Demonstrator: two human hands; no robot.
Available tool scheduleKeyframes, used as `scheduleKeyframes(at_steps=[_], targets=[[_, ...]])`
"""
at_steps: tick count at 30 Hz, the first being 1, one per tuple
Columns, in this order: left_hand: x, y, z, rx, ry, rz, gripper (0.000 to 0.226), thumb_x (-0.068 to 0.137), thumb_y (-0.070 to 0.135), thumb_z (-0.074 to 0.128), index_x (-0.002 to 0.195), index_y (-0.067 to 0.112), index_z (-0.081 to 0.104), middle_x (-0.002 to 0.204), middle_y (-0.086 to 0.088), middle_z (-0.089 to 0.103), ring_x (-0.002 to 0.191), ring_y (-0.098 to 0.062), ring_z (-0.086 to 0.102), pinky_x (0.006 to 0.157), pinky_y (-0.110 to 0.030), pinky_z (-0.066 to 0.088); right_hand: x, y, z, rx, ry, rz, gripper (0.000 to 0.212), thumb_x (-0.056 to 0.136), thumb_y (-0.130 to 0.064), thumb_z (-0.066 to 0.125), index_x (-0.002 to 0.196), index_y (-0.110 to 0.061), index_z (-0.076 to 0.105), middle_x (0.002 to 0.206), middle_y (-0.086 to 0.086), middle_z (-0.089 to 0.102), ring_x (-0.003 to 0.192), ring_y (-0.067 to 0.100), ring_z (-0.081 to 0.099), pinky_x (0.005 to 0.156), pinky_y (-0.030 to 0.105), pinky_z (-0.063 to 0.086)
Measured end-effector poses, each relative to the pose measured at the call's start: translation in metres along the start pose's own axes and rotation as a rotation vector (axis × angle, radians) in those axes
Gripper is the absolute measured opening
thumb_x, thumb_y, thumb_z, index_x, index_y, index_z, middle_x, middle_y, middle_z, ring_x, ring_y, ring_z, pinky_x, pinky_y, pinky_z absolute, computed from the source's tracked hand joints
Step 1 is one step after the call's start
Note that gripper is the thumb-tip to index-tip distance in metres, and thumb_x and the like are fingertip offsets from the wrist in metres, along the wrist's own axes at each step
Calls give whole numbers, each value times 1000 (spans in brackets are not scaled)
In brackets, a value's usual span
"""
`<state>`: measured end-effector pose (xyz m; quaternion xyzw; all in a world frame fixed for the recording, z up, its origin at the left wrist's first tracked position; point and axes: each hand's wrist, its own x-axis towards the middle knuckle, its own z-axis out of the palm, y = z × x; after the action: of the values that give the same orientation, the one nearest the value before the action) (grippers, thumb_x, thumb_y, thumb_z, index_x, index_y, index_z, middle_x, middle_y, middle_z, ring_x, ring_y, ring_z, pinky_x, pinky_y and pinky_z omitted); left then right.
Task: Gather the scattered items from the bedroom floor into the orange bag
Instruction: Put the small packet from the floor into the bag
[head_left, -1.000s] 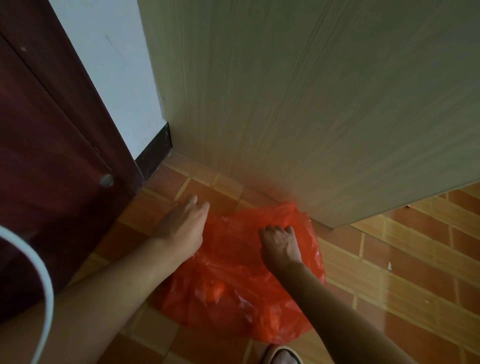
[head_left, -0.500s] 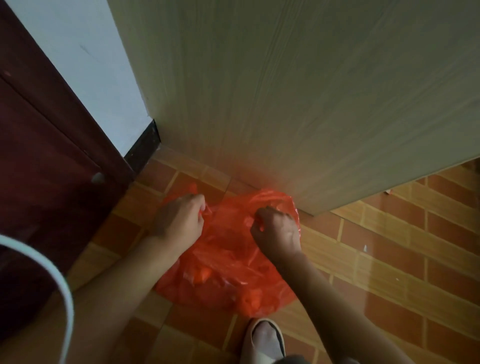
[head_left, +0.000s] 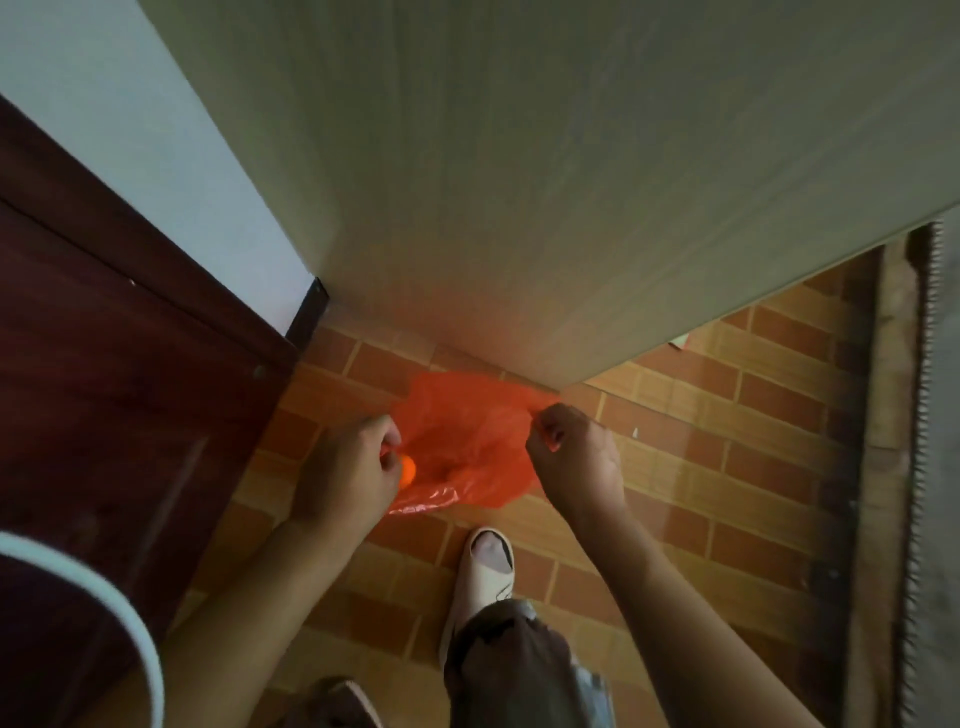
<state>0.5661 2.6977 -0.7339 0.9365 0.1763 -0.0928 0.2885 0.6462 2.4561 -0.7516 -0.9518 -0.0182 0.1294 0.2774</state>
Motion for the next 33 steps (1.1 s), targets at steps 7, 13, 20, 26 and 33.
scheduleKeyframes(at_steps=[7, 13, 20, 26, 33], targets=[[-57, 68, -96, 4, -55, 21, 24, 83, 13, 80, 95, 29, 66, 92, 9, 67, 82, -10, 65, 61, -21, 50, -60, -58, -114, 66, 23, 111, 10, 85, -22, 65, 90, -24, 73, 80, -7, 71, 72, 15, 65, 60, 31, 50], [-94, 140, -176, -35, -43, 114, 20, 84, 14, 79, 96, 26, 68, 88, 18, 56, 79, -3, 59, 58, -8, 37, -113, -99, -205, 129, 138, 181, 5, 83, -24, 67, 85, -25, 71, 72, -7, 68, 67, 11, 63, 60, 36, 54], [-134, 214, -225, -64, -60, 301, 15, 91, 19, 73, 99, 29, 65, 87, 20, 62, 71, 10, 57, 51, -5, 43, -174, -112, -294, 197, 307, 227, 6, 89, -23, 67, 88, -24, 72, 71, -13, 65, 65, 3, 61, 58, 29, 54], [-149, 275, -219, -47, -49, 435, 19, 89, 15, 74, 92, 31, 64, 89, 16, 64, 79, 0, 62, 62, -12, 49, -202, -84, -350, 246, 401, 294, 4, 91, -24, 68, 89, -25, 71, 74, -13, 66, 65, 2, 62, 53, 13, 42], [-151, 343, -170, -24, -61, 462, 18, 88, 11, 74, 90, 27, 66, 90, 12, 65, 82, -4, 62, 65, -14, 51, -202, -17, -384, 292, 429, 354, 10, 88, -22, 70, 81, -27, 68, 71, -11, 65, 65, 3, 61, 50, 12, 40]])
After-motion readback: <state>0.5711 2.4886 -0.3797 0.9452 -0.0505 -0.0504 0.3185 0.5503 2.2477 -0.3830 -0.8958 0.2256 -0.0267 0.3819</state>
